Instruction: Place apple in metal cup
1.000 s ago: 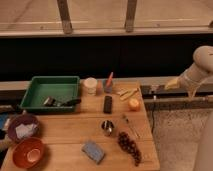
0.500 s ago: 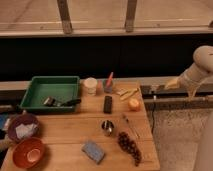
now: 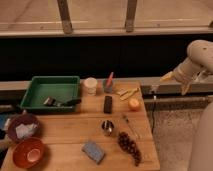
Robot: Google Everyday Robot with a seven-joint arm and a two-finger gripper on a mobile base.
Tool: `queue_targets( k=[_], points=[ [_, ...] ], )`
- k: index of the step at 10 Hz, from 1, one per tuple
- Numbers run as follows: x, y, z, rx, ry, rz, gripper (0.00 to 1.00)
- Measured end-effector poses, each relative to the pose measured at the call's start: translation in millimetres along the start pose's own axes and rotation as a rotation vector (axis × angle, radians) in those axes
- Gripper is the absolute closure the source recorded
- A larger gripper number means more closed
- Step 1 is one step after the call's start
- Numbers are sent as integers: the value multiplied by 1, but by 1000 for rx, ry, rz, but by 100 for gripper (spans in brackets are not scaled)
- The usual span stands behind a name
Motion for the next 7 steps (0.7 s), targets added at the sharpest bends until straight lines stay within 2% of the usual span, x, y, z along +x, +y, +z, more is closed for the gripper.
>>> queue_targets(
  k=[3, 7],
  points=[
    [31, 33, 18, -10, 40, -90, 26],
    [35, 36, 20, -13, 45, -105, 26]
  ],
)
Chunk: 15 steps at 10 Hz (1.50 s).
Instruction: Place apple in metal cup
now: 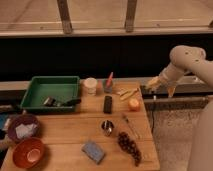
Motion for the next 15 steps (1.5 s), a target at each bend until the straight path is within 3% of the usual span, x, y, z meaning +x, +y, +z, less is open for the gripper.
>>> queue_targets(
  k=[2, 7, 8, 12, 15],
  points=[
    [6, 3, 6, -3, 1, -30, 26],
    [58, 82, 49, 35, -62, -227, 26],
    [62, 88, 55, 41, -67, -247, 26],
    [46, 90, 92, 82, -43, -258, 26],
    [28, 83, 122, 96, 13, -239, 26]
  ],
)
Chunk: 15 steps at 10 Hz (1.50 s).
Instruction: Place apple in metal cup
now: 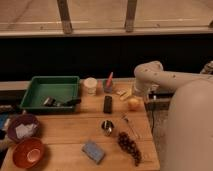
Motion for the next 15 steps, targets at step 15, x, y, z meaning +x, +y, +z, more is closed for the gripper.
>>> queue_targets(
  k=[15],
  points=[
    [-2, 7, 58, -56, 149, 18, 30]
  ],
)
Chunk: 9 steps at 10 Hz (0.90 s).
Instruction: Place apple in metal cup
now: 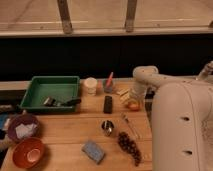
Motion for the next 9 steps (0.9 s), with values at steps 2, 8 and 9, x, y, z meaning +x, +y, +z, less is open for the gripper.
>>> queue_targets(
  k=[2, 8, 9],
  points=[
    [2, 0, 2, -1, 4, -21, 50],
    [-2, -9, -16, 3, -21, -19, 100],
    [-3, -11, -28, 1, -20, -19, 100]
  ],
)
